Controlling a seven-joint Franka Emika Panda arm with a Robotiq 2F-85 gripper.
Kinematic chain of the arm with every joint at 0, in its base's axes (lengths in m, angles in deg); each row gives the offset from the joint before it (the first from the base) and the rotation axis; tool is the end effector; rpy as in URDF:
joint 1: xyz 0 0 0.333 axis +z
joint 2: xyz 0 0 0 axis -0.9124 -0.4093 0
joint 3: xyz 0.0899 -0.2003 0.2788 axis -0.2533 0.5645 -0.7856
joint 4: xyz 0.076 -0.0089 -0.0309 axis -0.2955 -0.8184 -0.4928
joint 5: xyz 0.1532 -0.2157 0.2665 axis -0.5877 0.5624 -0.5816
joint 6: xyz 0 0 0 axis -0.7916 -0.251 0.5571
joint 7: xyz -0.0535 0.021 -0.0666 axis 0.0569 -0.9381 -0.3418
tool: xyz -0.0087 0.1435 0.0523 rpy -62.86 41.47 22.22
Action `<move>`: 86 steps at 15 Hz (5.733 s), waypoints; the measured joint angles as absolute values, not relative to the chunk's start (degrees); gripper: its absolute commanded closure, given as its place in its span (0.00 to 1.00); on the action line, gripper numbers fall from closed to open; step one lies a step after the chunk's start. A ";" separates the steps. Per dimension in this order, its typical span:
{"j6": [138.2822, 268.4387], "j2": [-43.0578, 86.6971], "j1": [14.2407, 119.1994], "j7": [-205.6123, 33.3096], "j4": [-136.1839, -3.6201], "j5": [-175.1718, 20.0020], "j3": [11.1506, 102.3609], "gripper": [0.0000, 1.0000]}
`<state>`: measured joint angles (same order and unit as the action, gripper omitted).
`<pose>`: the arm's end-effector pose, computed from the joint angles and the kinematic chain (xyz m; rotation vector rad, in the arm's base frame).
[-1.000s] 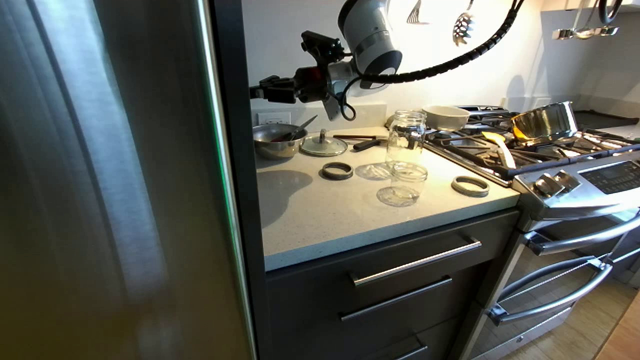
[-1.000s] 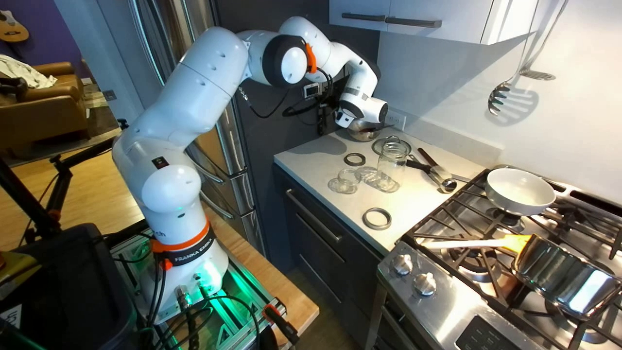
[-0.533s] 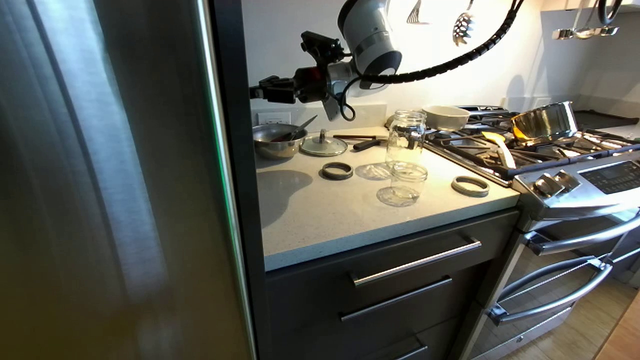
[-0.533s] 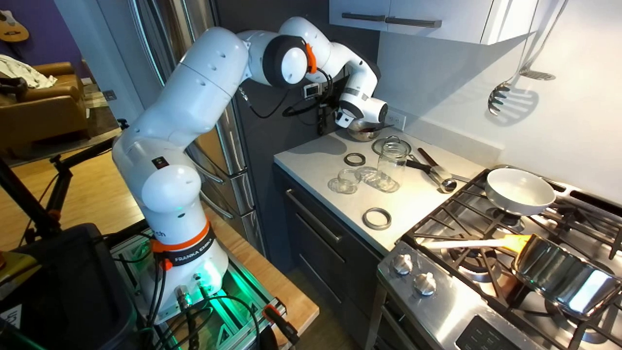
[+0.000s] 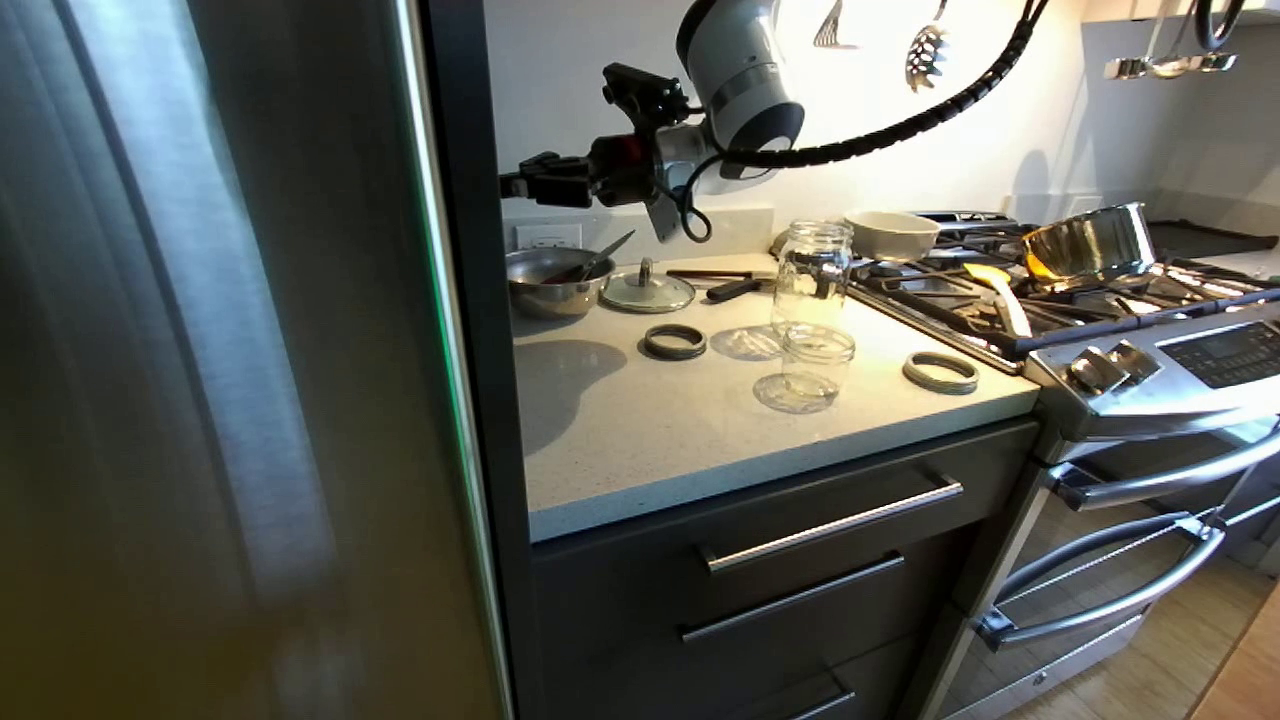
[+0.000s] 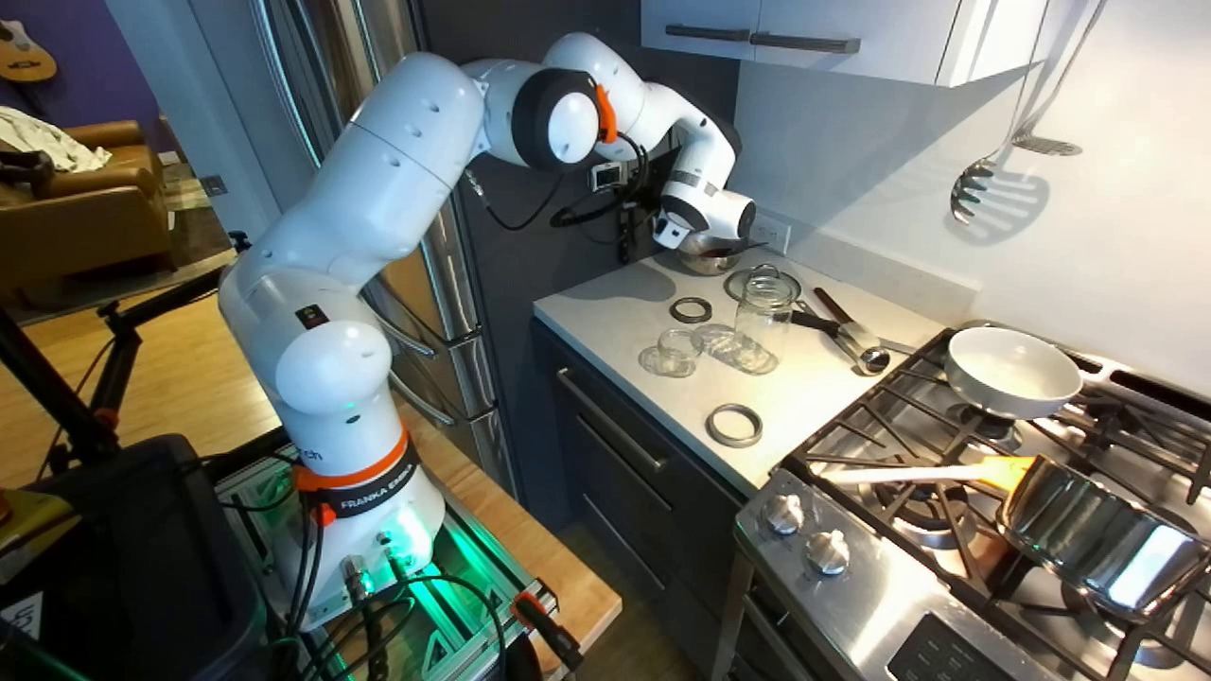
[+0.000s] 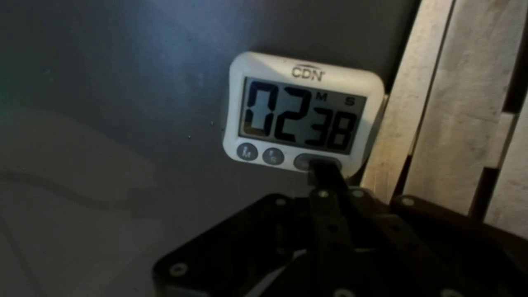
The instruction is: Press a button on the white device
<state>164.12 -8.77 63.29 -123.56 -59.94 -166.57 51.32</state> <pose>0.7268 0.1254 0.2756 -1.3111 1.1900 1.0157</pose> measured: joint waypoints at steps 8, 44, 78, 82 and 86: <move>164.12 -8.77 62.66 -123.57 -59.93 -166.57 51.43 1.00; 163.09 5.95 60.82 -120.37 -76.19 -157.33 57.51 0.00; 179.20 47.59 59.64 -109.64 -98.17 -100.28 60.57 0.00; 179.31 50.62 59.02 -109.17 -98.19 -96.75 60.31 0.00; 179.73 53.08 58.74 -105.82 -98.30 -93.85 60.09 0.00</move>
<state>179.73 53.08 58.74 -105.82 -98.30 -93.85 60.09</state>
